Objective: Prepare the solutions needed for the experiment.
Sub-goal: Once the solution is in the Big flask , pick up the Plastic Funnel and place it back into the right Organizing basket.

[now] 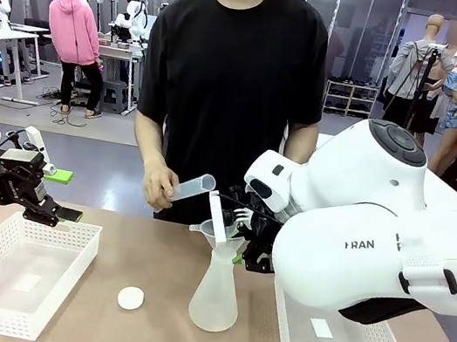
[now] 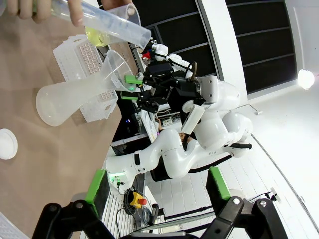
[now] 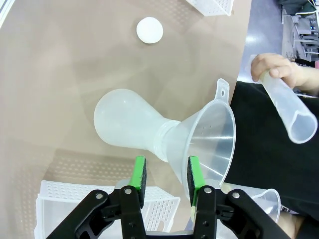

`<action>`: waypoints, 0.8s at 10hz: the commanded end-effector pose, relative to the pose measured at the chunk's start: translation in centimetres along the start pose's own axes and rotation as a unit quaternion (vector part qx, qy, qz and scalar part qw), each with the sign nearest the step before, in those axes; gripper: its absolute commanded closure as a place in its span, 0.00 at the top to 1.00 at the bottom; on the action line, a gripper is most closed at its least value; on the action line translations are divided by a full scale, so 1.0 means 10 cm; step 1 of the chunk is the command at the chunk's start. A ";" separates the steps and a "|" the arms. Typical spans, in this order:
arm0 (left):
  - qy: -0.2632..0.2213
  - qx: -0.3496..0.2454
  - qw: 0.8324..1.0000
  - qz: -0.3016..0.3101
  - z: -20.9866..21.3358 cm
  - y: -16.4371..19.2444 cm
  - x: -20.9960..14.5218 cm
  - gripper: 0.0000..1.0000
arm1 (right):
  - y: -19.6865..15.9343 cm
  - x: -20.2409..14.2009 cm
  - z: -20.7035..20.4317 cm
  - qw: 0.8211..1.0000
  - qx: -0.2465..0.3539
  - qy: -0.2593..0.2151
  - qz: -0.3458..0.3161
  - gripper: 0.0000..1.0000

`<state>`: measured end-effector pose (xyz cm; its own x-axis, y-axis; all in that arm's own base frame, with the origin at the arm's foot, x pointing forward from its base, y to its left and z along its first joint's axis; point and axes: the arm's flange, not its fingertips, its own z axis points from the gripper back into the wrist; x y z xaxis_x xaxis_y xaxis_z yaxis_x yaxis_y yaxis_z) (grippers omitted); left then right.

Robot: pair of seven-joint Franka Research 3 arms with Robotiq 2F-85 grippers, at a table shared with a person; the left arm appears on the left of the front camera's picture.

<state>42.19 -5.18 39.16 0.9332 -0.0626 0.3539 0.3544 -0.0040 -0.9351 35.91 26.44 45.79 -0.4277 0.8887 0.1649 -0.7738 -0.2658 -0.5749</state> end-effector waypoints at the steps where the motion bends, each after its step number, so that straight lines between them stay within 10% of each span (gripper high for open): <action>1: -0.001 -0.002 1.000 -0.001 0.00 -0.01 0.00 1.00 | -0.02 0.00 -0.02 1.000 -0.002 -0.001 -0.001 0.43; 8: -0.001 -0.002 1.000 -0.001 0.00 -0.01 0.00 1.00 | 0.04 0.10 0.27 1.000 -0.014 -0.008 0.019 0.44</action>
<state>42.19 -5.18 39.16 0.9332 -0.0626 0.3539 0.3543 -0.0040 -0.9351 35.31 26.57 46.78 -0.4431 0.8821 0.1600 -0.7576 -0.2731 -0.5928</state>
